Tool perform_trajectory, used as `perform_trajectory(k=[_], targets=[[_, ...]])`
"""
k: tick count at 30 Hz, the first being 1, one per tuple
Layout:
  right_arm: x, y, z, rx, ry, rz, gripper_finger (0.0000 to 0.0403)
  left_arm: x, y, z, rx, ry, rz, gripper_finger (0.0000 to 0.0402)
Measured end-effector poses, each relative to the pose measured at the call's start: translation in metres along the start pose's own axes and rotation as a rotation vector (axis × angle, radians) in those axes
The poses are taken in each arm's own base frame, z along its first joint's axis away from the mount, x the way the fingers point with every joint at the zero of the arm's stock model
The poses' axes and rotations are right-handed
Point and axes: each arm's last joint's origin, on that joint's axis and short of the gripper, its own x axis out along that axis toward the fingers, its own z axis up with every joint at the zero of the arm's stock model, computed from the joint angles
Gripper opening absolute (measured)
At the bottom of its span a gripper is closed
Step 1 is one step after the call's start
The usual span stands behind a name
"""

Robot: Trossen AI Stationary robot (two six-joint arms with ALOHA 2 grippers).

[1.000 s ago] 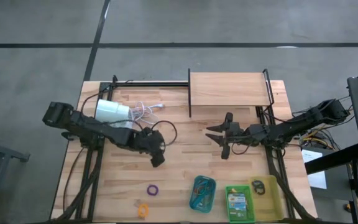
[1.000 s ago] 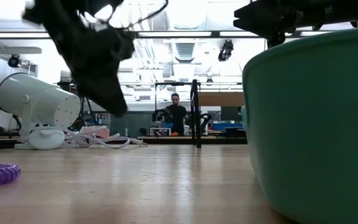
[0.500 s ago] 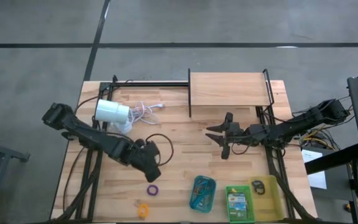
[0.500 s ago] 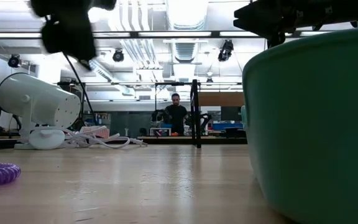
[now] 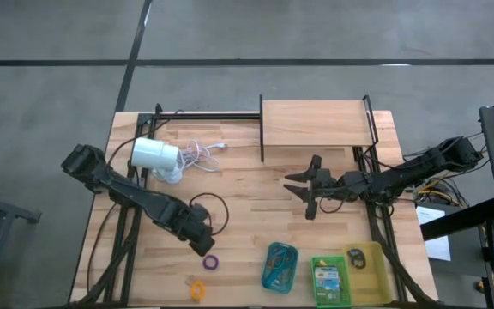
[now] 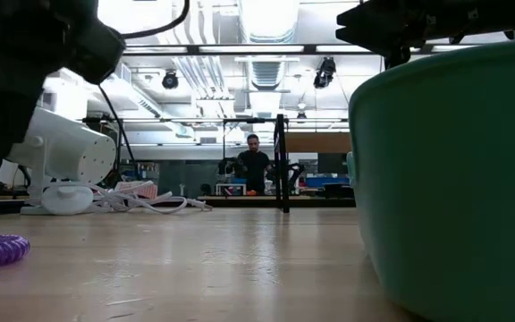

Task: Pick & Place Office Desk Supplies
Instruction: Put the violet spring rubberband into the yellow bin

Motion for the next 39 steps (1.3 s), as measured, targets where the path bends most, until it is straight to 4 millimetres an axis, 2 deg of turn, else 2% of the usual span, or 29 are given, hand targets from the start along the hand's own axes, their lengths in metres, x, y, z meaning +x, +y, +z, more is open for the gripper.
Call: perform_trajectory(k=[4,11,15,21,39], targets=[[0.0,0.0,0.0,0.0,0.0,0.0,0.0124,-0.001,-0.005,0.0,-0.05,0.007,-0.054,0.019],[0.0,0.0,0.0,-0.002,0.0,0.0,0.0114,0.001,-0.005,-0.001,-0.113,0.051,-0.048,0.019],[0.0,0.0,0.0,-0.001,0.001,0.0,0.0109,0.012,-0.013,-0.003,-0.122,0.083,-0.066,0.019],[0.0,0.0,0.0,-0.002,0.002,0.0,0.0113,0.036,-0.028,-0.004,0.005,0.187,-0.134,0.019],[0.0,0.0,-0.001,-0.003,0.004,-0.001,0.013,0.068,-0.034,-0.001,0.065,0.184,-0.102,0.0175]])
